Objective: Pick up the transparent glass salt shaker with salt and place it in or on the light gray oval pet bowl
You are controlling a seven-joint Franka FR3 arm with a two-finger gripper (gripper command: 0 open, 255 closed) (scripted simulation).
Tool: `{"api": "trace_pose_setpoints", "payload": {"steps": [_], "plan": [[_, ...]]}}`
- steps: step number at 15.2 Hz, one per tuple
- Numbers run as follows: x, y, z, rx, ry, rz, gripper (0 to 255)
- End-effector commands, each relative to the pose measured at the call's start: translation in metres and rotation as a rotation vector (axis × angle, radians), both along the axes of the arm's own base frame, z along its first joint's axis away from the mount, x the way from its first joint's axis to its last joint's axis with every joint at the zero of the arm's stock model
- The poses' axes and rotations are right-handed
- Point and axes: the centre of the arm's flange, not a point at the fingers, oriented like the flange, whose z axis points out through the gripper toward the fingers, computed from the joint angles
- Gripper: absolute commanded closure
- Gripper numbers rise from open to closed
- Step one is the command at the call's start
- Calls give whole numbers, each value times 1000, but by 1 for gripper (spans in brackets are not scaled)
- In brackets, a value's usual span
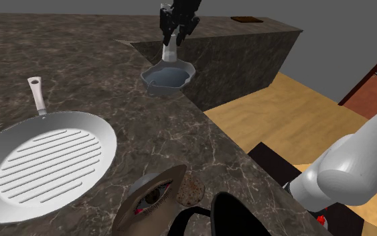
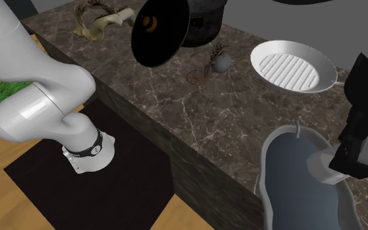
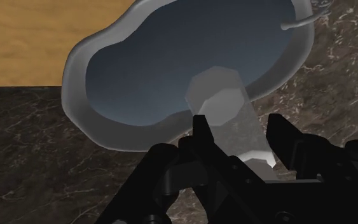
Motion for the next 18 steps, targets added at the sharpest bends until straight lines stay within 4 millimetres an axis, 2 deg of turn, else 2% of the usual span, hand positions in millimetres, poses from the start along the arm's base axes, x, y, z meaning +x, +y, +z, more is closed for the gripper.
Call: {"api": "trace_pose_setpoints", "payload": {"steps": [1, 5, 12, 13, 18], "plan": [[-1, -1, -10, 0, -1, 0, 255], [-1, -1, -31, 0, -1, 0, 255], [-1, -1, -31, 0, -1, 0, 255], [-1, -1, -31, 0, -1, 0, 0], [-1, -1, -31, 0, -1, 0, 0]]}}
